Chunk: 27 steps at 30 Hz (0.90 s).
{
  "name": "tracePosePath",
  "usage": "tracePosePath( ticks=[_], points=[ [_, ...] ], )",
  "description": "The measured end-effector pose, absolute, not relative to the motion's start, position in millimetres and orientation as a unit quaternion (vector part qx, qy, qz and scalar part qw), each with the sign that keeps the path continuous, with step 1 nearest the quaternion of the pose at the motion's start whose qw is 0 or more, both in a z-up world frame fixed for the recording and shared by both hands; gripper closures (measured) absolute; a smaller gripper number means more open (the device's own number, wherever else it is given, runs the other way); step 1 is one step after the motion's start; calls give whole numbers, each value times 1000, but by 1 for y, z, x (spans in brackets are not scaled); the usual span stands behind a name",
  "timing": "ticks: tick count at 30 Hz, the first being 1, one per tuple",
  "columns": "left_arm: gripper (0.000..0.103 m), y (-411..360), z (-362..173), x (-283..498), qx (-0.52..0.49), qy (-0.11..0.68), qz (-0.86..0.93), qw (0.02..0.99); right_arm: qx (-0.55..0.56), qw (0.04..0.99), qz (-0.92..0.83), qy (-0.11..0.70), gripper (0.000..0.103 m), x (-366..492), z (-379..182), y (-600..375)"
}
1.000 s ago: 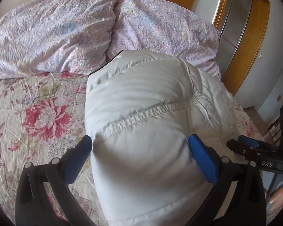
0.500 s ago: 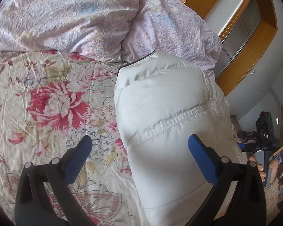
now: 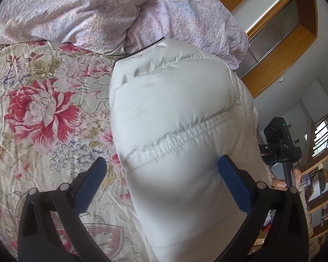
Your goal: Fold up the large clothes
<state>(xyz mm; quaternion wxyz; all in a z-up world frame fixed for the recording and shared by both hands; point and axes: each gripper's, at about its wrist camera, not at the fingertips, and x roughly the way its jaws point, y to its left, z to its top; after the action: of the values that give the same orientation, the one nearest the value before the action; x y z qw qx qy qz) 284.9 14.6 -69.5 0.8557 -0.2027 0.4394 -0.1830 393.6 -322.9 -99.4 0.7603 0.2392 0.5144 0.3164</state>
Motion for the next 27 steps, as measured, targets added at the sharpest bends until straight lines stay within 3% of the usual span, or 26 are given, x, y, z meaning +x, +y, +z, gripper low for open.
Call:
tracePosePath(
  ticks=[9,19,27],
  points=[
    [2,3,-69,290,-197,445,-191,853,223,753,362,502,1,394,-103,-303],
    [2,10,-93,301,-287,450,-232,813,237,748,364,501,1,399,-110,-297],
    [2,4,-89,305,-284,441,-221,822,239,743,383,494,1,404,-110,-291]
  ],
)
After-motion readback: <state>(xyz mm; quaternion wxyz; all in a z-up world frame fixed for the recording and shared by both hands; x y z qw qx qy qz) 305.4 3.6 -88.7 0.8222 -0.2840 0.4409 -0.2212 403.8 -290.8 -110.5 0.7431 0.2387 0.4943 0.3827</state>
